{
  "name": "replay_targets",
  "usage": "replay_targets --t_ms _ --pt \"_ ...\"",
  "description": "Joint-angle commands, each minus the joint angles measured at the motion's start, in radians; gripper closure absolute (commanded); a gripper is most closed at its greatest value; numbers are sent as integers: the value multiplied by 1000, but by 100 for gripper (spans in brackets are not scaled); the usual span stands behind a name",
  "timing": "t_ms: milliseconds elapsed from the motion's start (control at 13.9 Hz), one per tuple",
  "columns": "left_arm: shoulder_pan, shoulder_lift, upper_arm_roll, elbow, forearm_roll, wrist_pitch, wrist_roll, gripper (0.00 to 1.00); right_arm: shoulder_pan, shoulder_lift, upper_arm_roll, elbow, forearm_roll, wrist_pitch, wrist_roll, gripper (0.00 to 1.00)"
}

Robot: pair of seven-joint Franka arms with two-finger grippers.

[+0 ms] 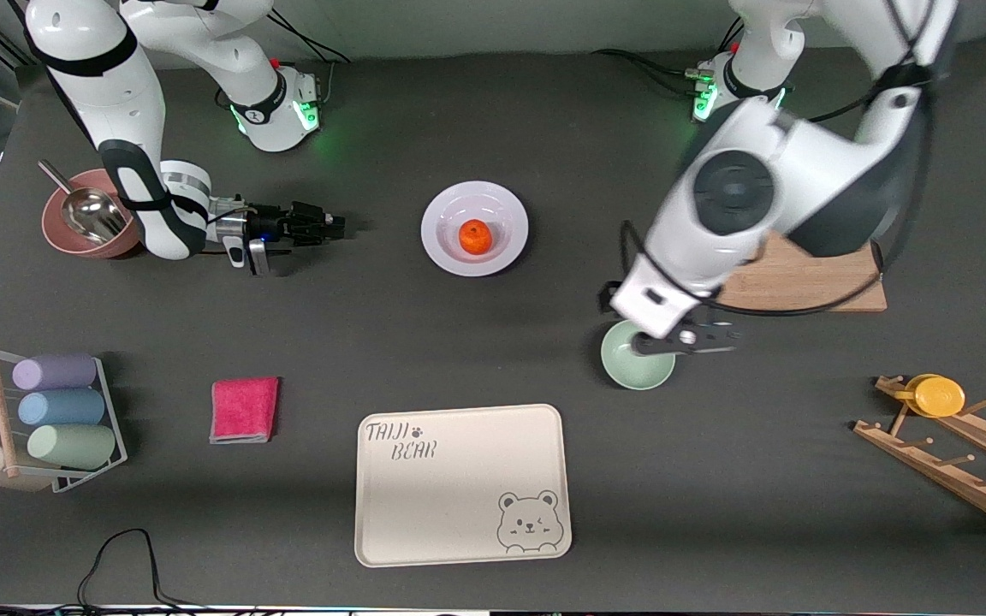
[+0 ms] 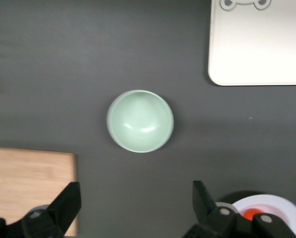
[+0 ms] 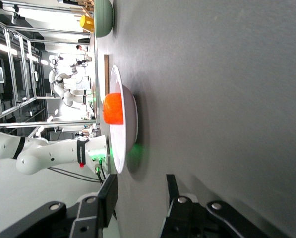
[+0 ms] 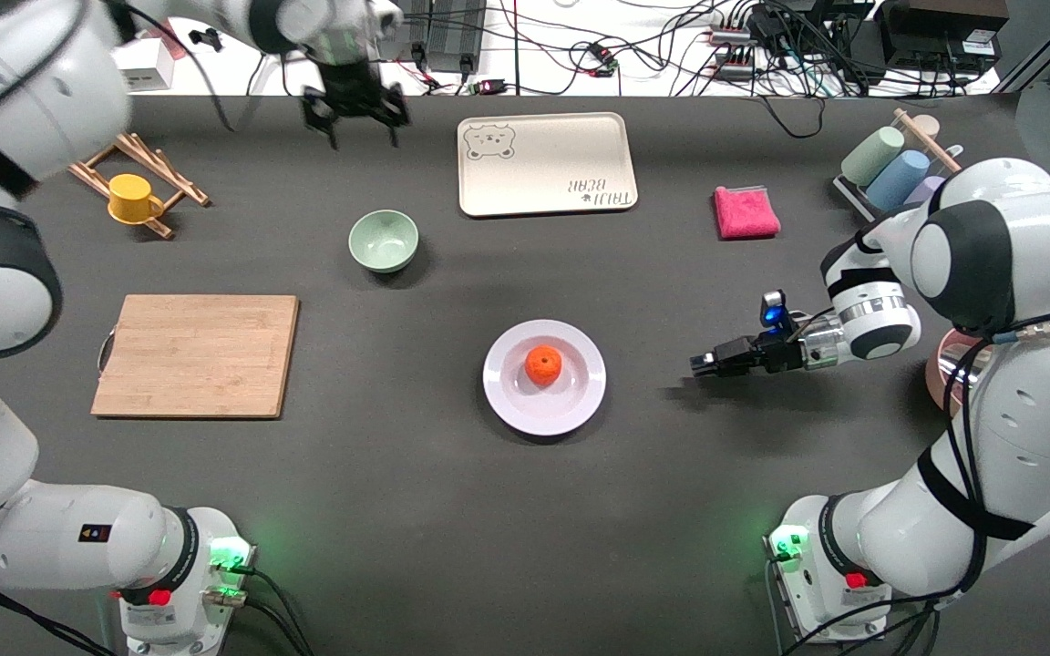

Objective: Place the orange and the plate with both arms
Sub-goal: 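Withdraw the left gripper while the right gripper reaches the plate rim, then grip the white plate rim with the right gripper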

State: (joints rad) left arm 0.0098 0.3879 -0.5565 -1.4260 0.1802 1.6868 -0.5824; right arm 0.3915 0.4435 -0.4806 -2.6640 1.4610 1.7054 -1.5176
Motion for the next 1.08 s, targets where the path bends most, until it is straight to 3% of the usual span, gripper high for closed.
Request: replay_targets --t_ms 0,72,288,432,577,649,1009 --pt "106 -66 -3 13 -28 -109 201 0 84 40 8 24 103 -9 -32 53" --pt "134 -105 9 25 -36 -145 273 0 114 41 13 25 142 -9 -32 53" --pt "136 -207 166 16 -86 -206 491 0 200 52 14 39 241 -4 -27 53" --pt "75 -292 350 -19 -131 -216 565 0 257 61 14 45 300 -3 -21 53" --pt "-61 -355 554 -56 -148 -204 614 0 305 70 14 53 355 -3 -19 53" --pt "-89 -372 616 -62 -168 -197 666 0 325 72 16 55 390 -3 -19 53" --pt "-38 -495 615 -217 -168 -116 748 0 405 107 52 81 533 -1 -18 53"
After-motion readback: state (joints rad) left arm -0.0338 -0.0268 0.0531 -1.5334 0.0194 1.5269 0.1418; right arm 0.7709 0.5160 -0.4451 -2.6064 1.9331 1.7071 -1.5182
